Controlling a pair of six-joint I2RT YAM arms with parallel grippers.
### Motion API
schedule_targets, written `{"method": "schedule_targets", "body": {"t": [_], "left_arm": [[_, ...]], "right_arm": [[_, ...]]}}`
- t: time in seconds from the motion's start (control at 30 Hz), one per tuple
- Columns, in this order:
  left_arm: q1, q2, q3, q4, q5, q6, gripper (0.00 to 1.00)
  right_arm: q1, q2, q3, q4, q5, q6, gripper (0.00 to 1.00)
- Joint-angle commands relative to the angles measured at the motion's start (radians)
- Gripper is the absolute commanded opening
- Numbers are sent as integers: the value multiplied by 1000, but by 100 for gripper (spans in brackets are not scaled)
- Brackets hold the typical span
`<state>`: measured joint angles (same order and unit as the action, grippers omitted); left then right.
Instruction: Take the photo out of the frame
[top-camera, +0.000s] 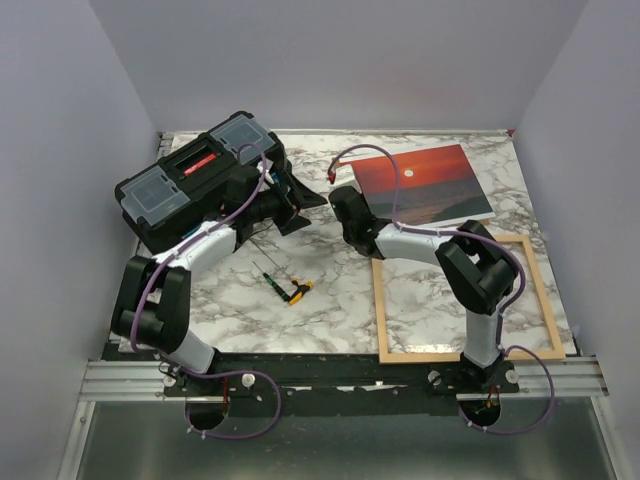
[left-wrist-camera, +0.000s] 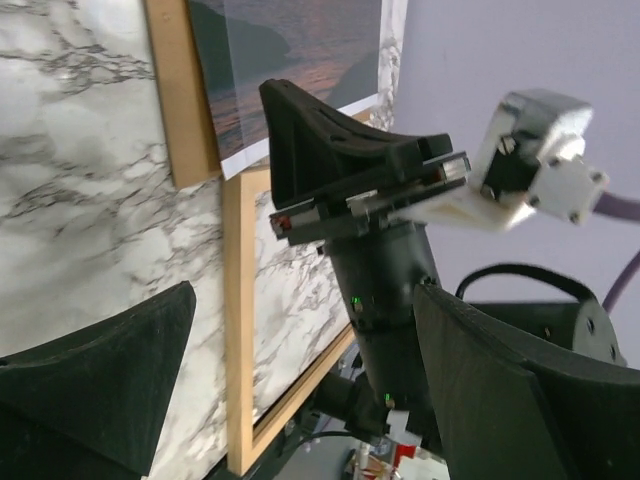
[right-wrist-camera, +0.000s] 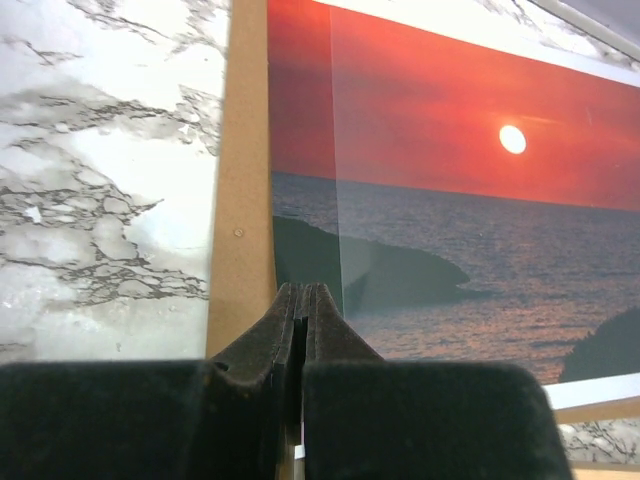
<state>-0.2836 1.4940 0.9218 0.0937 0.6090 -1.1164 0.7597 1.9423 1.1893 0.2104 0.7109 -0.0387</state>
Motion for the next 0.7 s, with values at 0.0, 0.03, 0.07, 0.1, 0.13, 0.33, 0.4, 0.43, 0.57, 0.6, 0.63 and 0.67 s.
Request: {"method": "schedule_targets", "body": {"t": [0.0, 0.03, 0.07, 0.1, 0.13, 0.33, 0.4, 0.43, 0.57, 0.6, 0.63, 0.67], "left_arm": [[-69, 99, 57, 165, -73, -137, 92], [-77, 109, 65, 161, -100, -132, 92], [-85, 119, 69, 168, -126, -130, 92], [-90, 130, 72, 177, -137, -138, 92], [-96, 149, 76, 196, -136, -150, 93], [-129, 273, 77, 300, -100, -267, 92], [-140, 297, 68, 337, -103, -294, 90], [-146, 310, 64, 362, -110, -305, 89], [-174, 345, 39, 459, -160, -326, 85], [-181, 354, 35, 472, -176, -326, 83], [-187, 365, 36, 487, -184, -328, 81], [-196, 381, 39, 504, -193, -328, 80]], "right_arm": [[-4, -25, -31, 59, -63, 5, 0], [-11, -37, -36, 43, -87, 27, 0], [-19, -53, -33, 7, -112, 71, 0], [-25, -68, -36, -28, -145, 91, 1], [-31, -93, -42, -59, -170, 98, 5], [-48, -240, -102, -181, -177, 183, 33], [-77, -294, -124, -241, -183, 241, 38], [-99, -327, -139, -260, -187, 277, 41], [-214, -458, -230, -293, -249, 394, 43], [-234, -485, -256, -292, -254, 402, 44], [-255, -512, -274, -292, -262, 403, 44], [-268, -534, -292, -294, -267, 404, 45]]}}
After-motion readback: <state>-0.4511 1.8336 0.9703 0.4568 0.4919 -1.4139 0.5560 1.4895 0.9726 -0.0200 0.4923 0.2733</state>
